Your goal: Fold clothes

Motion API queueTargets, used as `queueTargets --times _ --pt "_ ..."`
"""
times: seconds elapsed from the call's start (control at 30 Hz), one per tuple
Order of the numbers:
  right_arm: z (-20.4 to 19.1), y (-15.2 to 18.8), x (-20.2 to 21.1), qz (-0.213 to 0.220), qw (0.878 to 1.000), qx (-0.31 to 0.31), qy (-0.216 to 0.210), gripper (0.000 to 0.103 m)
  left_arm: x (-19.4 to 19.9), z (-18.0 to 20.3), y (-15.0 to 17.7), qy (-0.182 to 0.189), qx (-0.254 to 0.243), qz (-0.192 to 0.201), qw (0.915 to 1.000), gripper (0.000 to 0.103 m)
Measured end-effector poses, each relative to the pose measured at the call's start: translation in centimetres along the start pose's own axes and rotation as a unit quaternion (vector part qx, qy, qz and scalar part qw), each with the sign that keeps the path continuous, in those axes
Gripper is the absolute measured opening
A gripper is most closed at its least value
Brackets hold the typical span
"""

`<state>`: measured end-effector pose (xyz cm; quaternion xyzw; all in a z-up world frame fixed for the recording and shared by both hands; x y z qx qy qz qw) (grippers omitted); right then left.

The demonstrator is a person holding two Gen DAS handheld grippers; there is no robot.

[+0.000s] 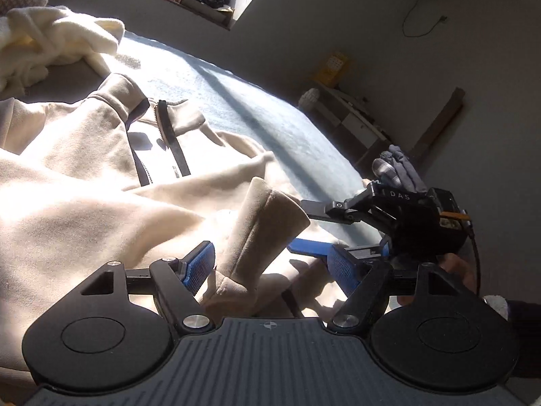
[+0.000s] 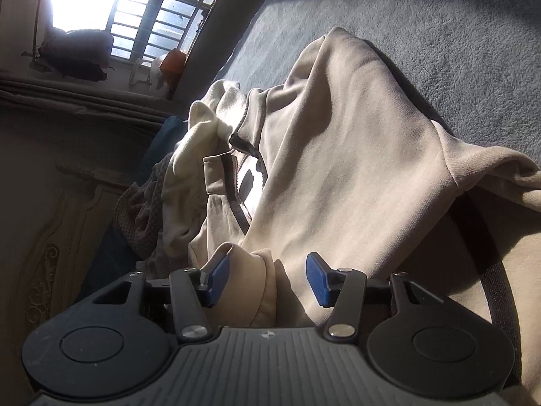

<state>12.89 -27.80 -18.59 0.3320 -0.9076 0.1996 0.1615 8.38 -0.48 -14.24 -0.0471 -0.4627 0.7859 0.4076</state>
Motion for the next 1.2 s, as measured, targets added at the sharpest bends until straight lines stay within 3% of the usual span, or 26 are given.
queueTargets --times 0.13,0.27,0.37,0.57,0.77,0.87,1.0,1.13,1.2 --pt "2.4 1.1 0.3 -0.011 0.997 -0.077 -0.013 0.058 -0.2 1.1 2.6 0.012 -0.005 -0.038 0.9992 0.074" --pt "3.1 1.4 0.7 -0.008 0.995 -0.1 -0.021 0.06 0.1 1.0 4.6 -0.001 -0.014 -0.061 0.998 0.074" --pt "2.3 1.5 0.6 -0.012 0.997 -0.07 -0.005 0.061 0.7 1.0 5.1 -0.009 -0.017 -0.058 0.9982 0.074" --pt "-0.4 2.7 0.0 -0.037 0.997 0.051 0.042 0.061 3.2 1.7 5.3 -0.035 -0.063 -0.042 0.9965 0.074" --pt "-1.2 3.5 0.0 -0.052 0.989 0.107 0.087 0.058 8.2 1.0 5.1 -0.105 -0.098 -0.006 0.9897 0.074" --pt "-1.0 3.9 0.0 -0.056 0.987 0.113 0.104 0.057 9.7 -1.0 4.4 -0.171 -0.107 0.0 0.9794 0.074" --pt "-1.0 4.3 -0.2 -0.064 0.984 0.122 0.115 0.057 11.7 -3.7 3.6 -0.259 -0.12 0.009 0.9585 0.074" --pt "-1.2 4.7 -0.4 -0.075 0.982 0.125 0.118 0.038 13.7 -6.3 2.8 -0.342 -0.131 0.016 0.9305 0.073" --pt "-1.5 5.1 -0.5 -0.079 0.98 0.138 0.124 0.027 13.5 -7.1 2.8 -0.36 -0.136 0.007 0.9229 0.073"
Point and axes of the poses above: each gripper's, at about its wrist camera, not at the fingertips, and x roughly against the way its jaws point, z to its right, y to its underside, the point moved 3 cm from there along -x, roughly the way its jaws point, and after that the axes turned 12 degrees about z, right-handed, at the moved point
